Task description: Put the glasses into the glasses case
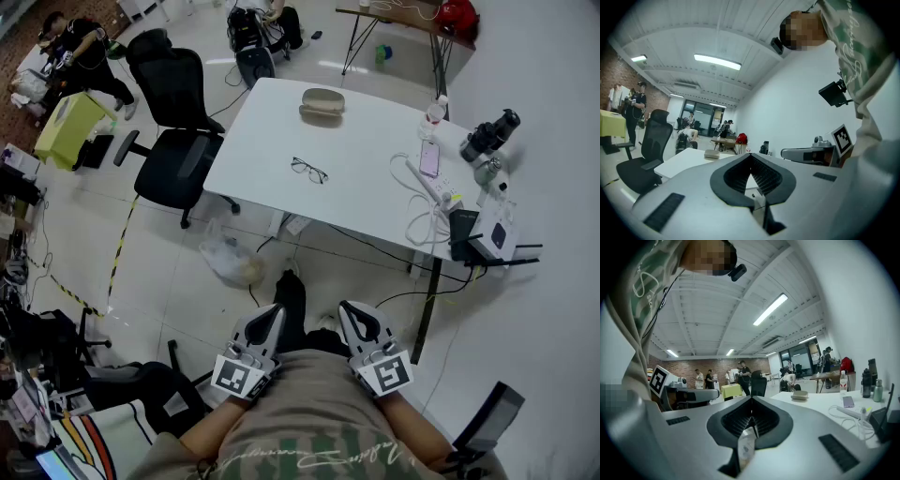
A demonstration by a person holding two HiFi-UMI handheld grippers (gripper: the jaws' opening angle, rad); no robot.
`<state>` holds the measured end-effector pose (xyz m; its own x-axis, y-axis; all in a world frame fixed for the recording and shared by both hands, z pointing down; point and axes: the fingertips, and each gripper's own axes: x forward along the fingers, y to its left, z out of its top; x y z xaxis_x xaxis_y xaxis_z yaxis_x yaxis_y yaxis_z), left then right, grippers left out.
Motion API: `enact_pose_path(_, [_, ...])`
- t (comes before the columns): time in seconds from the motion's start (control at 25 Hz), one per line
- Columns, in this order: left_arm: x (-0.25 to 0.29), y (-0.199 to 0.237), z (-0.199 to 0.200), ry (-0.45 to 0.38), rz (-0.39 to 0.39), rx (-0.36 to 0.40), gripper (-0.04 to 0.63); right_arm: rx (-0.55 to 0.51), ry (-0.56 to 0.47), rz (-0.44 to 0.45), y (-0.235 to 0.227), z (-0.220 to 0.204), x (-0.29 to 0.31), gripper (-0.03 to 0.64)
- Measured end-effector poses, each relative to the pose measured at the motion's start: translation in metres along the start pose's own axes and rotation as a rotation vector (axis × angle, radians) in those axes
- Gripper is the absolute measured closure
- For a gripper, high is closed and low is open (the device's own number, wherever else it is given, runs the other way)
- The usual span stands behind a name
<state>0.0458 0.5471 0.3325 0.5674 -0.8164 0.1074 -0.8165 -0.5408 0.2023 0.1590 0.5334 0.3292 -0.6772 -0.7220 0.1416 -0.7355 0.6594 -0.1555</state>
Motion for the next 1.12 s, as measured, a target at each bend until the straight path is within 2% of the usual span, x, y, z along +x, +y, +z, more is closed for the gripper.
enact_pose_path(0.12, [0.014, 0.006, 0.008, -0.023, -0.022, 0.014, 0.591, -0.025, -0.011, 0.017, -0.004, -0.01, 0.006, 0.604])
enact_pose_path(0.24, [0.032, 0.013, 0.013, -0.042, -0.045, 0.001, 0.591, -0.024, -0.01, 0.013, -0.012, -0.002, 0.018, 0.604])
enact_pose_path(0.32, [0.046, 0.019, 0.011, -0.021, -0.053, 0.009, 0.591, -0.044, -0.002, 0.011, -0.022, -0.006, 0.024, 0.604])
enact_pose_path(0.52, [0.09, 0.044, 0.017, -0.016, -0.099, 0.038, 0.591, 0.018, 0.022, -0.057, -0.061, -0.002, 0.056, 0.604])
enact_pose_path(0.72, [0.135, 0.087, 0.024, 0.039, -0.117, 0.029, 0.591, 0.033, 0.084, -0.068, -0.089, 0.009, 0.108, 0.604])
enact_pose_path(0.88, [0.166, 0.119, 0.039, 0.033, -0.152, 0.028, 0.591, 0.07, 0.132, -0.068, -0.107, 0.013, 0.153, 0.604])
enact_pose_path(1.0, [0.184, 0.145, 0.047, 0.046, -0.184, 0.025, 0.591, 0.087, 0.096, -0.034, -0.114, 0.021, 0.189, 0.604])
enact_pose_path(1.12, [0.203, 0.167, 0.057, 0.05, -0.234, 0.054, 0.591, 0.057, 0.068, -0.001, -0.12, 0.033, 0.226, 0.604])
